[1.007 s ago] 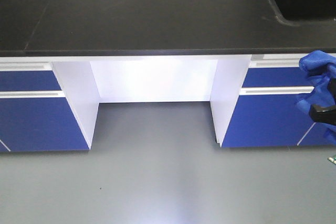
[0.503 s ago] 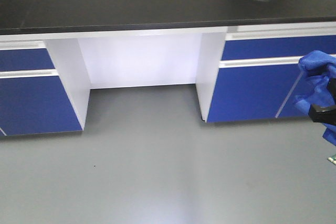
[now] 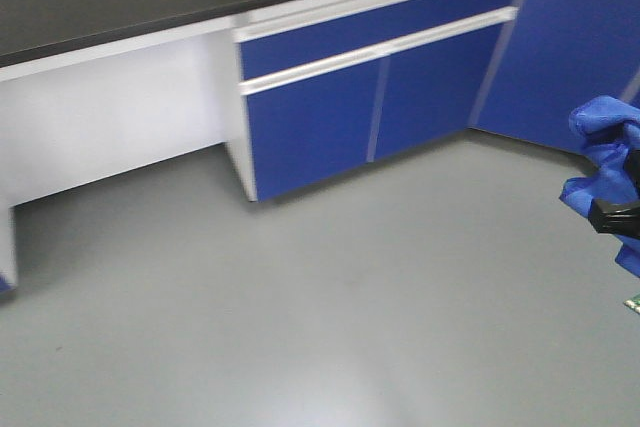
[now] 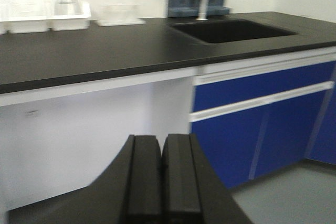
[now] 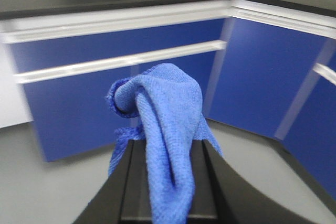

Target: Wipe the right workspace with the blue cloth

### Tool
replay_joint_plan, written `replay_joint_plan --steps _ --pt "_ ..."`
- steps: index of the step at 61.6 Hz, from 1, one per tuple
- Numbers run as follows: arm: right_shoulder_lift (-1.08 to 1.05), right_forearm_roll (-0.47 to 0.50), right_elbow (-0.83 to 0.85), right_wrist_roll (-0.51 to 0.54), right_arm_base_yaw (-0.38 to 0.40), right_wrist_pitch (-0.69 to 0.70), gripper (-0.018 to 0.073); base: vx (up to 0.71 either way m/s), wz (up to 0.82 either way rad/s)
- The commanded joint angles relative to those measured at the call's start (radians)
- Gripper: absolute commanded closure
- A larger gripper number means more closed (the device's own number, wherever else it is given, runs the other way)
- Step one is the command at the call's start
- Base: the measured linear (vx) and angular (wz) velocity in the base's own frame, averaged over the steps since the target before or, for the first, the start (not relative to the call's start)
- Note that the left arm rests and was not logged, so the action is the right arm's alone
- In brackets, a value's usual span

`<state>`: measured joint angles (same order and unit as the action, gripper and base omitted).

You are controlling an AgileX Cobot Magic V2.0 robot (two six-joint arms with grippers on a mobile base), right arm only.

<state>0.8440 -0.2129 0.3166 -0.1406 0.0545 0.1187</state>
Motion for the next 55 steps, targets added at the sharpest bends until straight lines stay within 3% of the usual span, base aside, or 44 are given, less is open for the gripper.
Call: replay_joint_plan --steps 1,55 --pt "-0.004 -0.001 0.031 0.006 0.001 0.076 0.0564 -0.16 -0.84" --pt "-0.004 -0.001 0.031 0.006 0.001 0.076 0.0564 -0.1 -0.8"
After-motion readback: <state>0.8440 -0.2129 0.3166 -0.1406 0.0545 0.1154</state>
